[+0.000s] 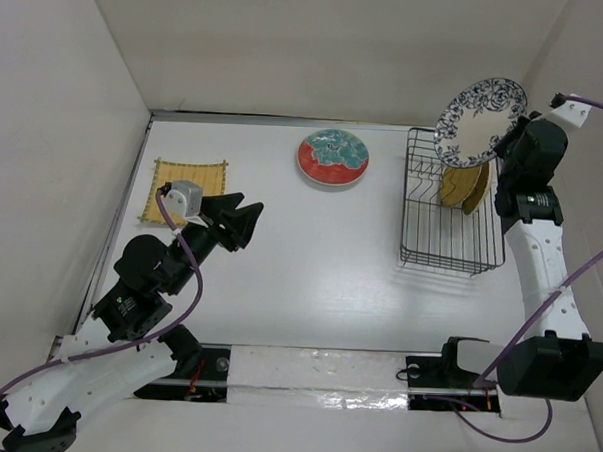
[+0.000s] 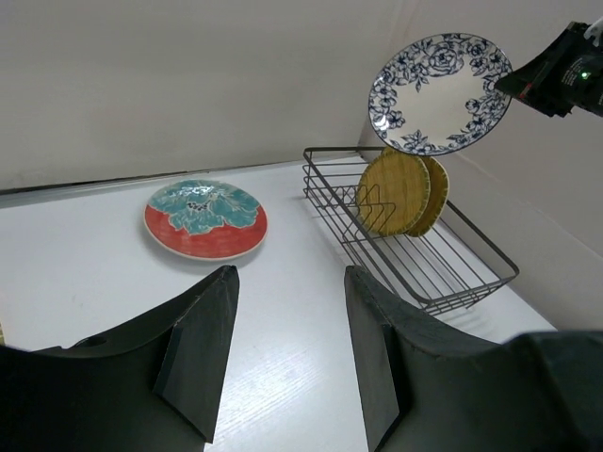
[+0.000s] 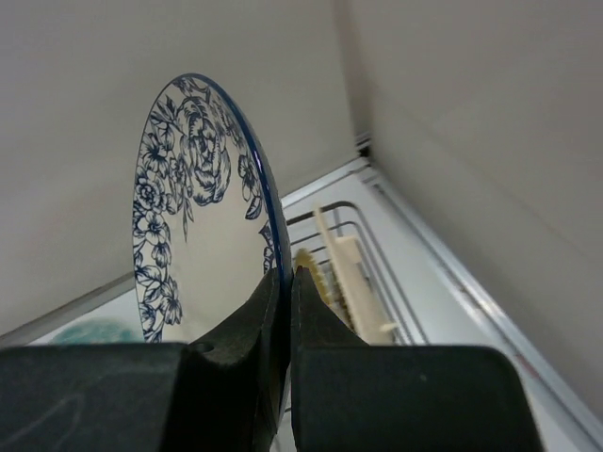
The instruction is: Load the plates into the dish rack
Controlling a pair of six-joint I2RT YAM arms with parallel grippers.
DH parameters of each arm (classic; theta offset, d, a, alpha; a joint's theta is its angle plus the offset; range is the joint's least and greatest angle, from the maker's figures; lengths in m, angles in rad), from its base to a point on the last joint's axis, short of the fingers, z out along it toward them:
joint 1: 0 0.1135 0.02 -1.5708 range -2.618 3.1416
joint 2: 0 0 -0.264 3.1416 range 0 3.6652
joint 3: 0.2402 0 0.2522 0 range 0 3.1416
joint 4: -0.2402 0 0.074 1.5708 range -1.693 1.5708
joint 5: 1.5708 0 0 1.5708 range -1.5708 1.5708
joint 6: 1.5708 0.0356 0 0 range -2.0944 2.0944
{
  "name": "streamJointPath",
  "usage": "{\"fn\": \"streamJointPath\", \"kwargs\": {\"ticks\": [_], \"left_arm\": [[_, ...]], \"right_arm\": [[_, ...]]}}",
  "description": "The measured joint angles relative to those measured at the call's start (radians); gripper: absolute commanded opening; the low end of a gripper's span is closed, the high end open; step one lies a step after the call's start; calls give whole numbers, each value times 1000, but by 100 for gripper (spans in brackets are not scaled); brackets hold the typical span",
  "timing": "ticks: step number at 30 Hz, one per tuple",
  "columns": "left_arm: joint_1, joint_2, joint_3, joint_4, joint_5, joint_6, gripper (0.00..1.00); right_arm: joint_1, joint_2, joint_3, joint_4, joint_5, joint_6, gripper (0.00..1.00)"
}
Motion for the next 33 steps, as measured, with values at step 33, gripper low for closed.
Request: {"fn": "streamJointPath", "kwargs": {"ticks": [33], "left_arm": [[0, 3, 0, 6, 11, -8, 47]], "right_arm": [[144, 354, 130, -28, 370, -508, 0]]}}
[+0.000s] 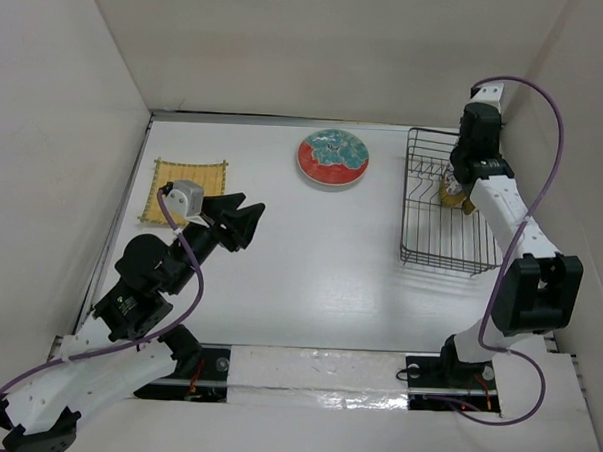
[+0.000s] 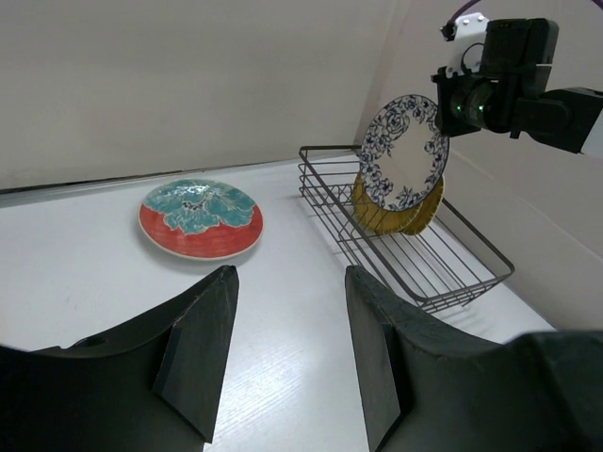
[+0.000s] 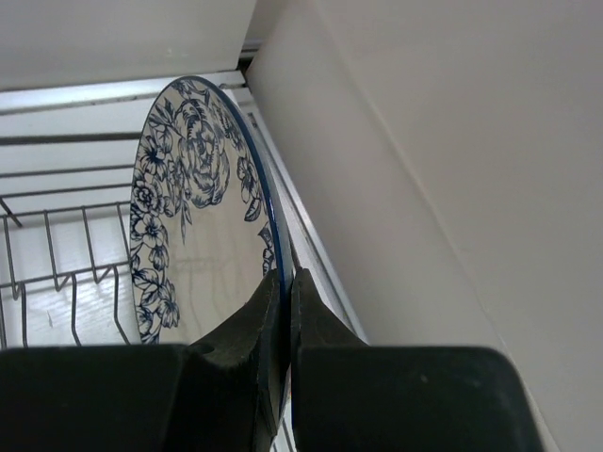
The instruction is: Load the plates into the dish rack
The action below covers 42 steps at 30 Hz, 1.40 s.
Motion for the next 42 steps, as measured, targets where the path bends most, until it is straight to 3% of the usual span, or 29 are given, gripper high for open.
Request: {"fn": "streamJointPath", "kwargs": {"ticks": [21, 24, 27, 28, 31, 34, 40, 42], "left_arm": [[0, 17, 0, 0, -1, 0, 47], [0, 20, 0, 0, -1, 0, 47], [0, 21, 0, 0, -1, 0, 47], [0, 21, 0, 0, -1, 0, 47], [0, 21, 0, 0, -1, 0, 47], [0, 21, 0, 0, -1, 0, 47], [0, 21, 0, 0, -4, 0, 46], [0, 21, 0, 0, -4, 0, 38]], "right_arm": [[74, 73, -45, -46, 35, 60, 1], [65, 72, -45, -58, 31, 95, 9], [53, 70, -49, -59, 19, 143, 26], [51, 69, -51, -58, 14, 160, 37], [48, 53, -57, -60, -1, 202, 57], [47, 28, -57, -59, -18, 231, 64], [63, -50, -56, -59, -37, 276, 64], [90, -85, -56, -57, -55, 289, 52]]}}
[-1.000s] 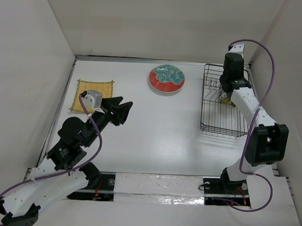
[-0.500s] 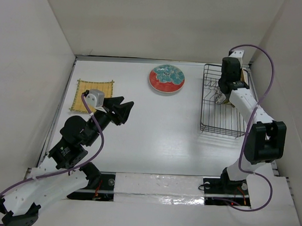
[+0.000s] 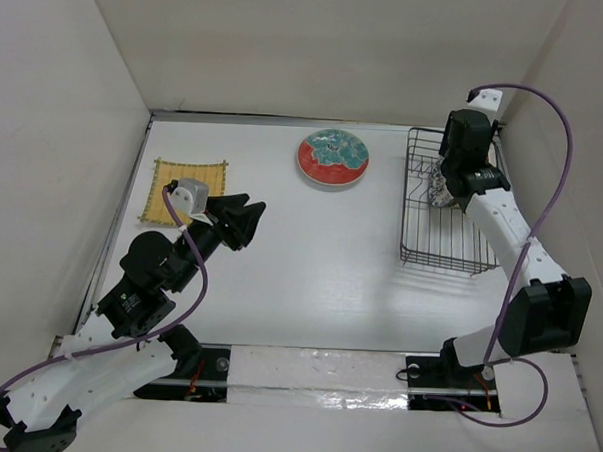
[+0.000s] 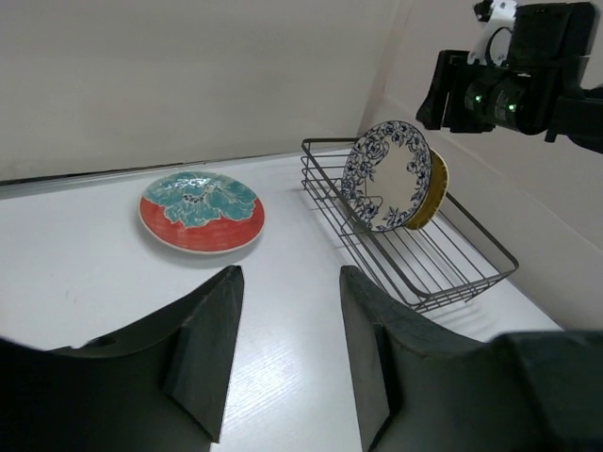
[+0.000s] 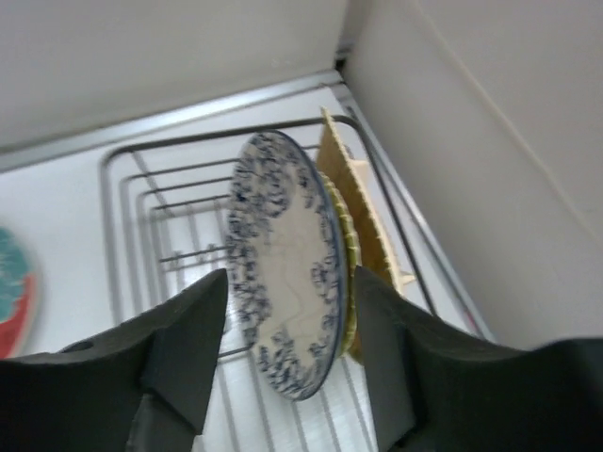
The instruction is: Load the plates into the dish rack
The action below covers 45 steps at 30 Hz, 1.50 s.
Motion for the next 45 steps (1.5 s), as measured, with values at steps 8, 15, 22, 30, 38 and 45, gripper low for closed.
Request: {"fn": "streamJointPath", "kwargs": {"ticks": [8, 15, 22, 30, 38, 45], "left_arm": [[0, 2, 0, 0, -4, -1, 0], [0, -1, 0, 0, -8, -3, 4], [0, -25, 0, -1, -5, -12, 37], [0, -60, 0, 0, -3, -18, 41], [0, -63, 0, 0, 0, -18, 42], [0, -63, 0, 0, 2, -18, 42]], "right_arm": [[274, -23, 0, 120, -94, 141, 0], [413, 237, -1, 217, -72, 456, 69], [408, 351, -71, 208, -24, 825, 84], [388, 460, -67, 200, -41, 1106, 79], [312, 587, -14, 193, -117, 1207, 72], [264, 625, 33, 232, -219, 1193, 60]]}}
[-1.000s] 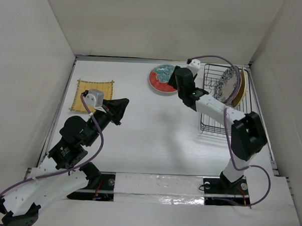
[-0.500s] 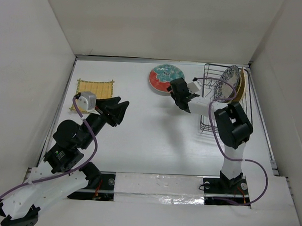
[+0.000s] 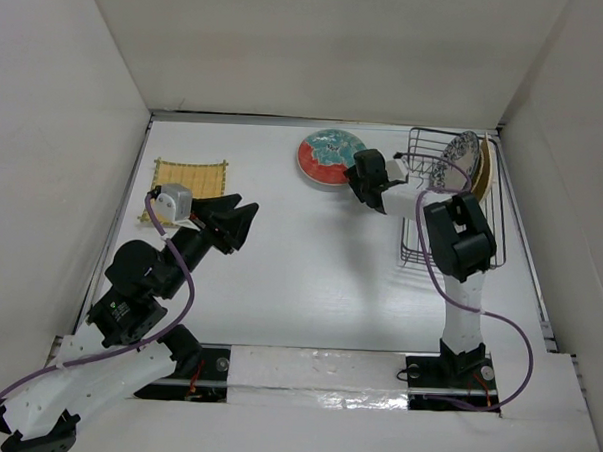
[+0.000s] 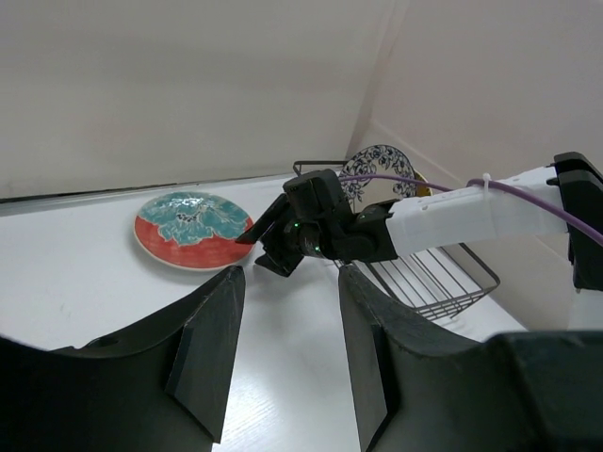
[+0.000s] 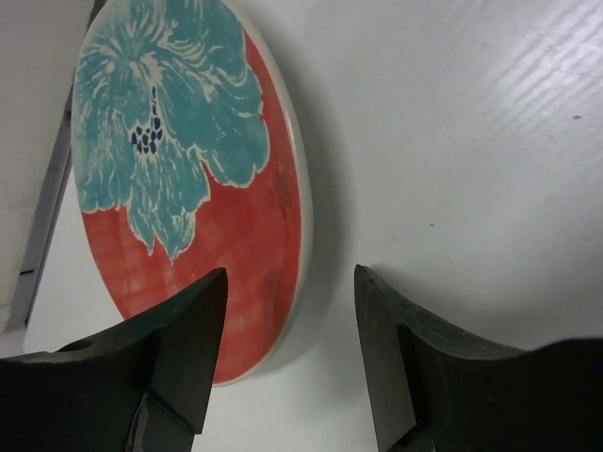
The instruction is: Load the plates into the dish rack
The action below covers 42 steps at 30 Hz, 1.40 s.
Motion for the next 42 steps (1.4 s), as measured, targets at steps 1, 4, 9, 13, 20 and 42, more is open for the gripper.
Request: {"fn": "streamJointPath", "kwargs": {"ticks": [1, 4, 9, 13, 20, 42], "left_arm": [[0, 0, 0, 0, 0, 0, 42], [0, 0, 0, 0, -1, 0, 42], [0, 0, 0, 0, -2, 0, 42], [0, -3, 0, 0, -2, 0, 42], [0, -10, 0, 0, -2, 0, 43], [0, -11, 0, 0, -5, 1, 43]], "right_arm": [[-5, 6, 5, 10, -16, -6, 60], [-16, 27, 23, 31, -56, -25, 56], [-32, 63, 40, 54, -137, -49, 39], [-52, 74, 41, 69, -187, -54, 21], [-40, 60, 42, 159, -195, -44, 0], [-11, -563, -297, 68, -148, -545, 0]]}}
